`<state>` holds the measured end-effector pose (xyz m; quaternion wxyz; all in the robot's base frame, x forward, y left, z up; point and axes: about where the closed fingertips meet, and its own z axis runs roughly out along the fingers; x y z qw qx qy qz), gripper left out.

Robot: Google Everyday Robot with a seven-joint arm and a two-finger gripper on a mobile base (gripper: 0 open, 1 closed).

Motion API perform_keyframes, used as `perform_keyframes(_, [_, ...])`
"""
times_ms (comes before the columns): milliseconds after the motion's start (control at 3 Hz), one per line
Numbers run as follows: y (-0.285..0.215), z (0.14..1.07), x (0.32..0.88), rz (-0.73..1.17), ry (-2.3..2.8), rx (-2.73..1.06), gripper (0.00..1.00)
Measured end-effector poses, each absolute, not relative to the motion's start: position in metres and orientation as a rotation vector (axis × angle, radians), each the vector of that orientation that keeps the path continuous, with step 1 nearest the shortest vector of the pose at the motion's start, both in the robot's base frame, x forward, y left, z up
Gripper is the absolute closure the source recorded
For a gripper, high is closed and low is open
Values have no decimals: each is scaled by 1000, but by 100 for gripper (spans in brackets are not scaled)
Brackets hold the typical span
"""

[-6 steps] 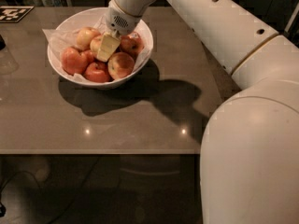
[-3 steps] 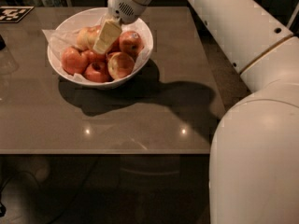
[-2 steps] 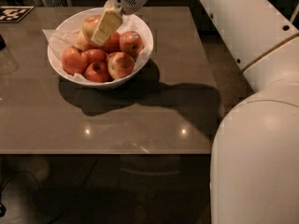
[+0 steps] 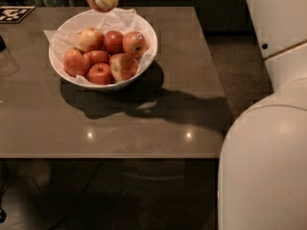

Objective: Pick apple from white bowl

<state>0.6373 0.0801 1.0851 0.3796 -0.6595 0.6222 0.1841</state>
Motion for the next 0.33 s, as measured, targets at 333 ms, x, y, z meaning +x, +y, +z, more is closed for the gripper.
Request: perform_keyframes(333, [78,1093,637,466,1578,-1677,100])
